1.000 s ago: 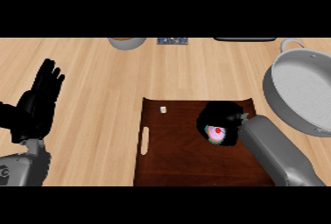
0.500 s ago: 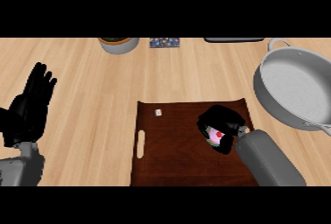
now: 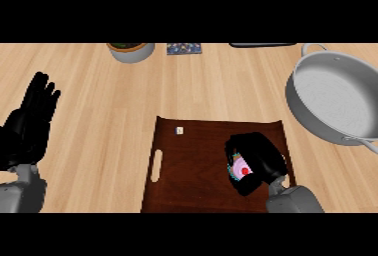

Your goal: Pick the cupcake from the tray and place it in the pot

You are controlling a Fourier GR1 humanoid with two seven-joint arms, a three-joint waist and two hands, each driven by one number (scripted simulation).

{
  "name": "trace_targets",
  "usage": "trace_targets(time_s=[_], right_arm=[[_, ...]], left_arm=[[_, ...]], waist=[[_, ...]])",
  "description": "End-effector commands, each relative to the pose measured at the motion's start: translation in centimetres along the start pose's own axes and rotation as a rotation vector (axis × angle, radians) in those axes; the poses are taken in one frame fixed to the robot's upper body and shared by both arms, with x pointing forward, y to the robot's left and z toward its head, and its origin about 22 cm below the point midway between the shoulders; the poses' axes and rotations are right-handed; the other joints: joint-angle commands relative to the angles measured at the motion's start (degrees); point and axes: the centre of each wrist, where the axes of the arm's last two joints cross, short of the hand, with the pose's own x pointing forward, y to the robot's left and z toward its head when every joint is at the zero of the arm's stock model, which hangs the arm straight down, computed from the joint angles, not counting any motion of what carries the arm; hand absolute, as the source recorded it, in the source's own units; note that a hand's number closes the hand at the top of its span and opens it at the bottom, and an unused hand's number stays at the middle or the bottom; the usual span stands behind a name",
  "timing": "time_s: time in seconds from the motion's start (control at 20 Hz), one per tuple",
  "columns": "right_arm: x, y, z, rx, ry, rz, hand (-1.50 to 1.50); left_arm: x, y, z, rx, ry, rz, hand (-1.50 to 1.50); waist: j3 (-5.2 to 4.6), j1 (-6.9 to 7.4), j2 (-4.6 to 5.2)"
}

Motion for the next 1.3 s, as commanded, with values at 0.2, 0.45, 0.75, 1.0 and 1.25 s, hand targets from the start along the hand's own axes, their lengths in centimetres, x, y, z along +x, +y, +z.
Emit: trace_targets(time_s=[0.2,0.45,0.75,1.0,1.25], right_arm=[[3.0,-7.2,6.2,-0.562,0.106,-0.117,1.50],[3.1,-10.6,10.7,-0.759,0.177,-0.134,1.50],[1.9,-15.2,13.2,-0.818,0.247,-0.155,1.50],[-3.0,-18.1,12.9,-0.840,0.261,-0.242,1.50],[-8.6,-19.3,10.0,-0.826,0.303,-0.297,1.50]], left_arm=[[0.3,-0.5,0.6,-0.009,-0.013,0.008,0.00],[-0.3,-0.5,0.0,-0.054,0.002,0.017,0.00],[1.2,-1.2,-1.3,-0.048,-0.027,0.007,0.00],[0.9,-2.7,0.0,-0.062,-0.040,0.003,0.00],[0.8,-2.9,-0.3,-0.063,-0.035,0.019,0.00]], waist=[[0.16,1.25,0.55],[0.15,2.49,1.13],[0.16,3.27,1.35],[0.19,3.56,1.36],[0.21,3.87,1.51]])
